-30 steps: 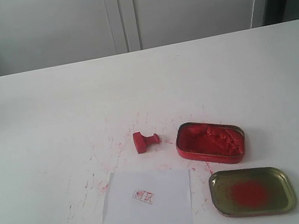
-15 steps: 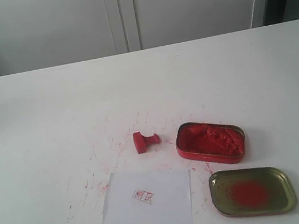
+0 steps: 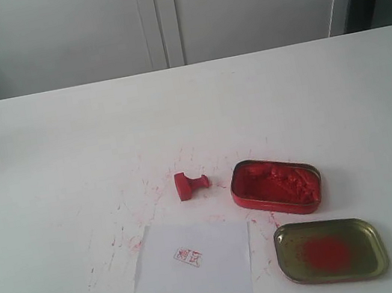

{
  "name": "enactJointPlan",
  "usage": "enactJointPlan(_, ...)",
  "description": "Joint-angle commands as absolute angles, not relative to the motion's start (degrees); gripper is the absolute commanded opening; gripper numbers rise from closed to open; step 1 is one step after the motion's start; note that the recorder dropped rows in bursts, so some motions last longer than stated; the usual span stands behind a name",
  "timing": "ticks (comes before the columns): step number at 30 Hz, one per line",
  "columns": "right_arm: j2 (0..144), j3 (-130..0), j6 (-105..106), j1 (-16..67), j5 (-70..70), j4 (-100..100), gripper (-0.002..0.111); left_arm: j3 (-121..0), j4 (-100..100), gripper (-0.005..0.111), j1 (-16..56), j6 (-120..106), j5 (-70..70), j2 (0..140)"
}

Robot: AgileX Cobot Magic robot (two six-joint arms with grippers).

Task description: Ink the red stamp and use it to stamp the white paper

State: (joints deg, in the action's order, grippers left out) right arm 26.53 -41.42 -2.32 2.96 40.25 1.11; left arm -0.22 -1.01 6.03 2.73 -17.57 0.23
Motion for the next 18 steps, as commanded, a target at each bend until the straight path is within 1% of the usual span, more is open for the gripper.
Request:
enactJointPlan(1,25.2,-39.4,-2.4,2.8,39.0,1.5,0.000,0.0,-1.5,0.000,5.9,2.7,-17.5,0.0)
enactJointPlan(9,18.1,-34.7,-2.4,2.8,38.7,1.5,0.000,0.0,-1.5,0.000,5.9,2.7,-17.5,0.0)
enactJointPlan(18,8.0,-26.0,-2.4,2.8,38.7,1.5,0.000,0.0,-1.5,0.000,5.9,2.7,-17.5,0.0)
